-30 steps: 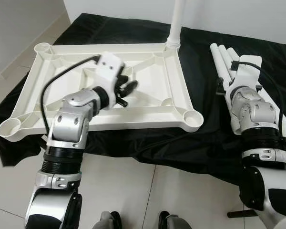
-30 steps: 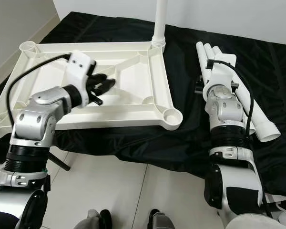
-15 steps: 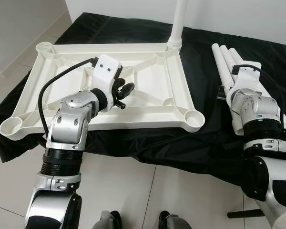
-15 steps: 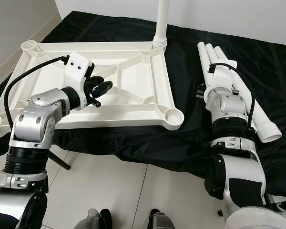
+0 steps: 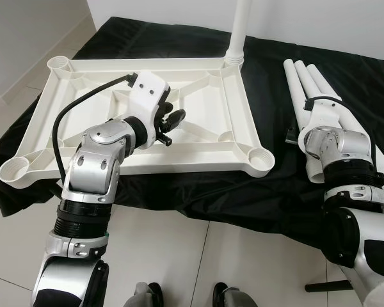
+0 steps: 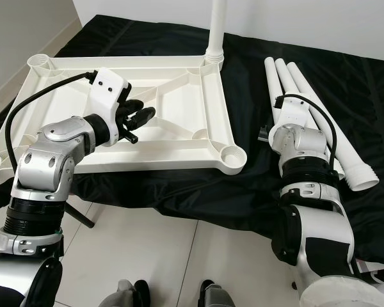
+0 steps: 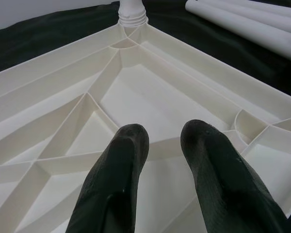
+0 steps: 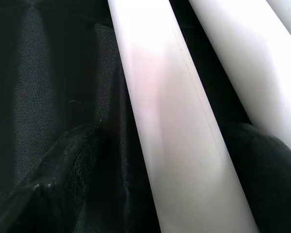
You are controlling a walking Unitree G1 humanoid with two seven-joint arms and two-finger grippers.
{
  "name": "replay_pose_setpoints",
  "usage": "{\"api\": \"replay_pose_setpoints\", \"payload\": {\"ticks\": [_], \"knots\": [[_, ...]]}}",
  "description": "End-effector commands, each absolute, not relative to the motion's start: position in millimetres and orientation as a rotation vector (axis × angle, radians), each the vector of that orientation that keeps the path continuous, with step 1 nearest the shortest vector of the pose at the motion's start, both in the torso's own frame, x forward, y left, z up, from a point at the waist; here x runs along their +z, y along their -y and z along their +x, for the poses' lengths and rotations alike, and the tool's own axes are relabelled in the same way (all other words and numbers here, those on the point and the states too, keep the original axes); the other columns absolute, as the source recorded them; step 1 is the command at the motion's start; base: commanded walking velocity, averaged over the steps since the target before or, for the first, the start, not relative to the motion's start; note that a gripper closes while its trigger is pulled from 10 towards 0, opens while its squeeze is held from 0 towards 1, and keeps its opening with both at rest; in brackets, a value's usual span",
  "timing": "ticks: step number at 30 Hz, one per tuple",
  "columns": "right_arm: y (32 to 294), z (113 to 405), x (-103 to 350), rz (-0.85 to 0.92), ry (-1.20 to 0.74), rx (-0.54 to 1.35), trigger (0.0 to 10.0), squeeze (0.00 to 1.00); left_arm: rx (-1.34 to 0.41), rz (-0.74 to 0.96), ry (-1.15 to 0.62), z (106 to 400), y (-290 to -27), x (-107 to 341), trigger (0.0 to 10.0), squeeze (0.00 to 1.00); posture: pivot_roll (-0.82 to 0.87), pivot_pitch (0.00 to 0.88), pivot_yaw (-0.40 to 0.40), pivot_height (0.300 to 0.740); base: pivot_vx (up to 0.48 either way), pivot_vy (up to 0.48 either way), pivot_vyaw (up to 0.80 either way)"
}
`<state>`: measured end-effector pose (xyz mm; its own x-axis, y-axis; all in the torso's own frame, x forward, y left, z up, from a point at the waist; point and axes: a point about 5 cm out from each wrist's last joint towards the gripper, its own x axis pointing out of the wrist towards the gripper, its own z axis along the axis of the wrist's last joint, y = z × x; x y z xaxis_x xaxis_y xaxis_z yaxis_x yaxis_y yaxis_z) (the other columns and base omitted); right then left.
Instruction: Building children table
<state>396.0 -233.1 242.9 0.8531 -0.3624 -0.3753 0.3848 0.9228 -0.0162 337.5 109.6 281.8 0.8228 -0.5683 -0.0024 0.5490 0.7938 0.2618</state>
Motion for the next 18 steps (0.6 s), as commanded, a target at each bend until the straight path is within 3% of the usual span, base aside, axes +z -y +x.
{"api": "replay_pose_setpoints", "payload": {"ticks": [1, 2, 3, 18], "knots": [[234, 391, 214, 0.083, -0.512, -0.394, 10.0, 0.00, -0.576, 0.255, 0.079, 336, -109, 282, 10.0, 0.00, -0.07, 0.230, 0.015, 0.740, 0.000, 0.000, 0.00], [234, 391, 214, 0.083, -0.512, -0.394, 10.0, 0.00, -0.576, 0.255, 0.079, 336, -109, 282, 10.0, 0.00, -0.07, 0.230, 0.015, 0.740, 0.000, 0.000, 0.00], [235, 389, 204, 0.097, -0.547, -0.395, 0.0, 0.00, -0.574, 0.254, 0.082, 336, -109, 283, 10.0, 0.00, -0.07, 0.227, 0.015, 0.740, 0.000, 0.000, 0.00], [227, 392, 208, 0.150, -0.559, -0.315, 0.0, 0.00, -0.572, 0.245, 0.091, 337, -109, 287, 10.0, 0.00, -0.07, 0.231, 0.018, 0.740, 0.000, 0.000, 0.00]]}}
